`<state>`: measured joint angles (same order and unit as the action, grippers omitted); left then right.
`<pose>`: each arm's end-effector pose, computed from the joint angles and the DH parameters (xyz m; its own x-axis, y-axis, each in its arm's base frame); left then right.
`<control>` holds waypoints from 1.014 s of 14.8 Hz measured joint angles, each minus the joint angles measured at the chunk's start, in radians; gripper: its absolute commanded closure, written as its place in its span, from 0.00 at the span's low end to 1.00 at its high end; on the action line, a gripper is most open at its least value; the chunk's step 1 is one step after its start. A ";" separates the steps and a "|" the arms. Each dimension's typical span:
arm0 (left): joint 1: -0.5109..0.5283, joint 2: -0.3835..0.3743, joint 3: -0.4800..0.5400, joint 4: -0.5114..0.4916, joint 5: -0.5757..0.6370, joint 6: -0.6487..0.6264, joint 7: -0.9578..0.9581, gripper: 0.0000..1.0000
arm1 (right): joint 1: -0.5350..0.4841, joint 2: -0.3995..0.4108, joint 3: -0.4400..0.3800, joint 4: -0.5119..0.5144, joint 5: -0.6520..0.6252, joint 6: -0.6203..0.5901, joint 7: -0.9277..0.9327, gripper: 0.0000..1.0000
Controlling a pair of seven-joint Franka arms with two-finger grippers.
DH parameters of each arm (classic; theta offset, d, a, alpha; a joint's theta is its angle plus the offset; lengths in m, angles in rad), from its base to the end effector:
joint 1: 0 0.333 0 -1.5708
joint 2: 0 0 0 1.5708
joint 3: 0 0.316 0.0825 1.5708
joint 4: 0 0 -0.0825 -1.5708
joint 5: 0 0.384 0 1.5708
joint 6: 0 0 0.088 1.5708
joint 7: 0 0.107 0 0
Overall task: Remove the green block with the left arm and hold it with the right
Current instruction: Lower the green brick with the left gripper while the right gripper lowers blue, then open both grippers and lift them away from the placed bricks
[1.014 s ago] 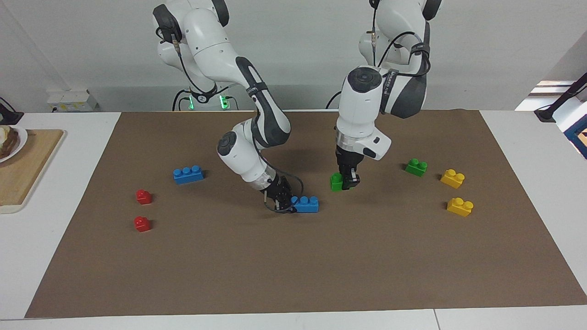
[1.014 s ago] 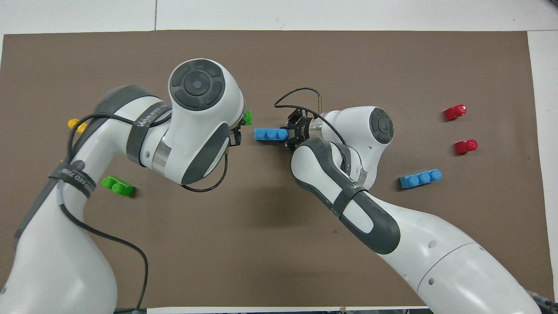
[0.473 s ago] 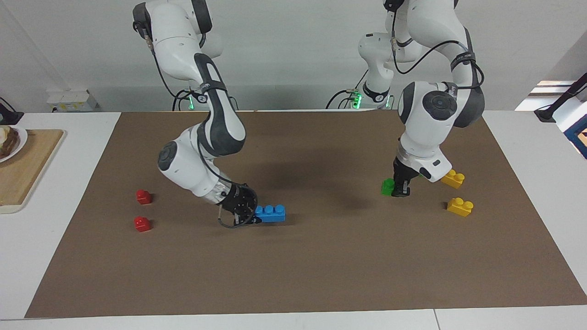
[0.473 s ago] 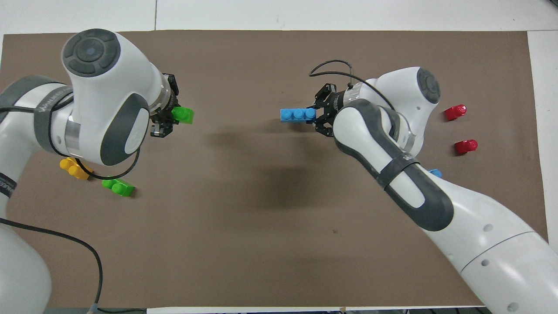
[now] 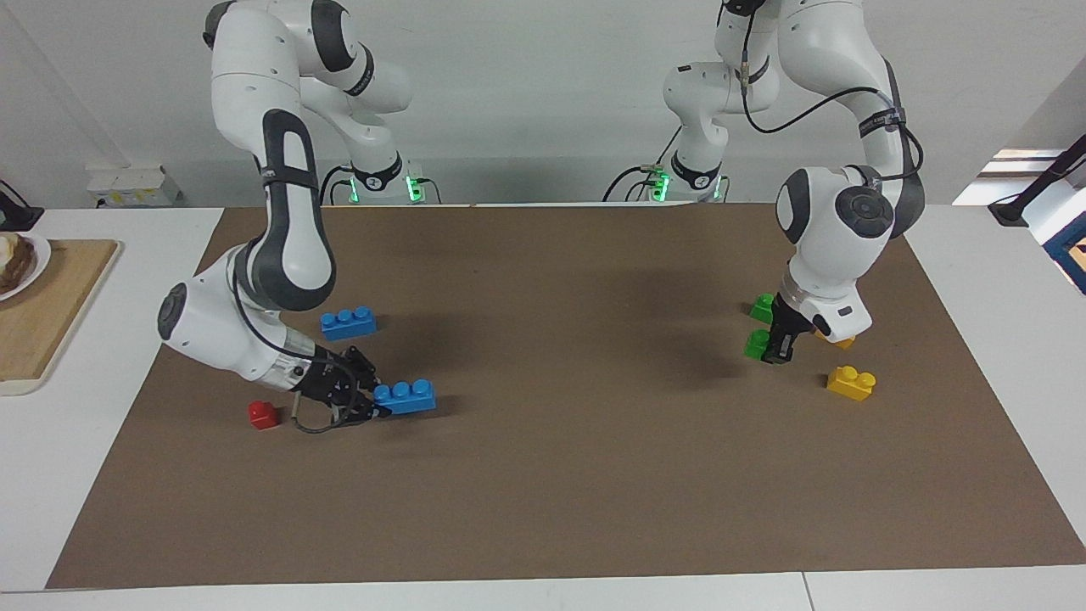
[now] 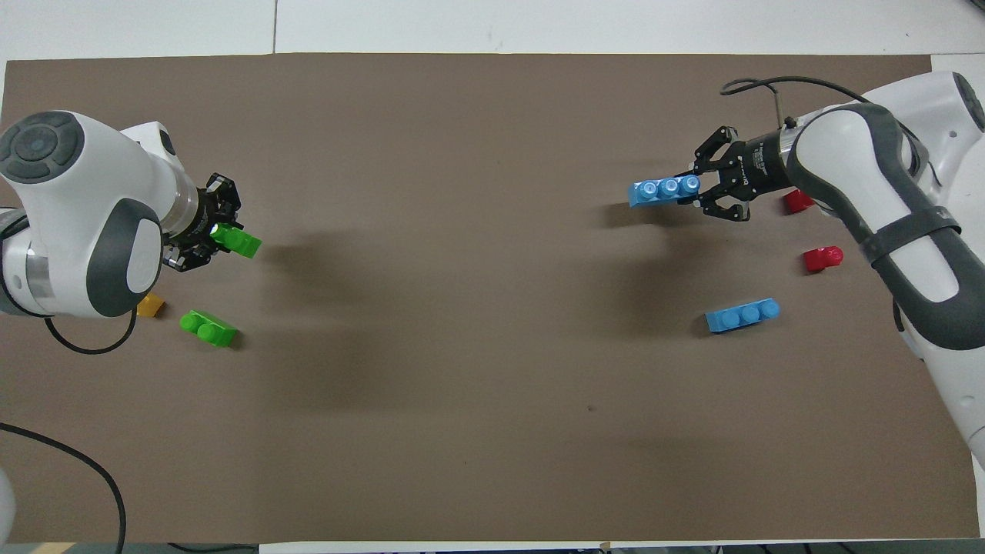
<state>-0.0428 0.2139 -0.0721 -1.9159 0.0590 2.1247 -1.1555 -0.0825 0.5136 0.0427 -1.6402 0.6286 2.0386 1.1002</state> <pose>0.6010 -0.0649 0.3835 0.5310 0.8469 0.0298 0.8474 -0.5306 -0.0185 0.6749 0.0026 0.3186 0.1028 -0.8355 -0.5397 -0.9947 -0.0842 -0.0591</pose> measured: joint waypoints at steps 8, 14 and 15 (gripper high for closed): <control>0.053 0.039 0.000 -0.071 0.000 0.136 0.093 1.00 | -0.089 -0.008 0.000 -0.090 -0.027 -0.002 -0.143 1.00; 0.081 0.076 0.001 -0.071 0.000 0.186 0.134 1.00 | -0.116 -0.020 0.003 -0.143 -0.027 0.028 -0.202 1.00; 0.086 0.081 0.001 -0.071 0.000 0.197 0.138 1.00 | -0.116 -0.022 0.003 -0.146 -0.027 0.030 -0.203 1.00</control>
<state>0.0434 0.2948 -0.0715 -1.9869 0.0589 2.3213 -1.0178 -0.1990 0.4920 0.0460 -1.7864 0.6014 2.0683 0.8971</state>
